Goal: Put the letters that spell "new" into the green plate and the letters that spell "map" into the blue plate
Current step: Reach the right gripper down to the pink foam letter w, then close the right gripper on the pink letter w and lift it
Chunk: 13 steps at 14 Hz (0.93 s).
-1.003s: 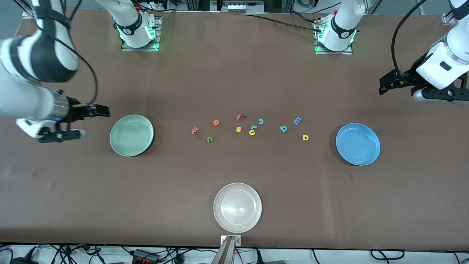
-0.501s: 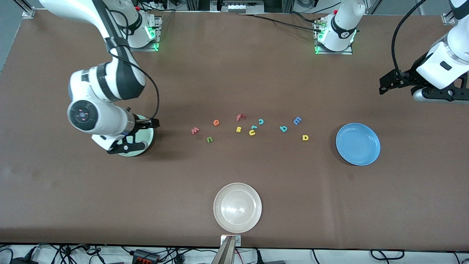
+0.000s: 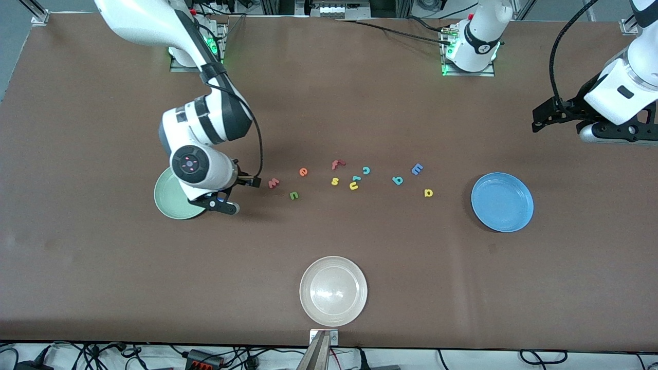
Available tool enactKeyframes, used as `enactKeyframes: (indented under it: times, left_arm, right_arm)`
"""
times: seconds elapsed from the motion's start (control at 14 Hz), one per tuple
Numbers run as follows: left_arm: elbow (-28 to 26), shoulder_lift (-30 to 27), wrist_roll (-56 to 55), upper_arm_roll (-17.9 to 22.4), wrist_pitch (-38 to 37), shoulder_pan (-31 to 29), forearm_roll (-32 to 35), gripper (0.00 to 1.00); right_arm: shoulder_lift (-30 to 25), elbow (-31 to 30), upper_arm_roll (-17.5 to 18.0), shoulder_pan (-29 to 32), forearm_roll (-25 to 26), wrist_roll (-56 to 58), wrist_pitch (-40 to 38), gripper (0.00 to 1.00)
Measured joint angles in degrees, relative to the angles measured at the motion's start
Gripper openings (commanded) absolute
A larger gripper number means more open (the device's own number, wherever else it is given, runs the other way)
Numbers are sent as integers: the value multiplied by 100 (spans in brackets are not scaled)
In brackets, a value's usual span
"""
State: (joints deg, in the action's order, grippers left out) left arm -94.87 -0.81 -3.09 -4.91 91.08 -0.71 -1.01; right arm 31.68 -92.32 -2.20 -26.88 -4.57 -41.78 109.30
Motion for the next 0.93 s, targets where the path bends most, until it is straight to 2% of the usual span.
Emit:
enactKeyframes:
  times: [0.14,0.21,0.29,0.64,0.86,0.93]
  left_arm:
    - [0,0,0,0,-7,0,0,100]
    - [0,0,0,0,-22,0,0,100]
    - [0,0,0,0,-28,0,0,100]
    - [1,0,0,0,-34,0,0,100]
    - [1,0,0,0,-35,0,0,100]
    - [1,0,0,0,-36,0,0,100]
  right_arm:
    - [147,0,0,-138,-1,-753,181,100]
    - [216,0,0,-186,-2,-1074,285,98]
    - [286,0,0,-220,-2,-1333,385,90]
    - [615,3,0,-445,-7,-2577,909,84]
    - [752,3,-2,-537,-7,-2959,1078,70]
    - [787,3,-2,-553,-7,-3032,1085,69]
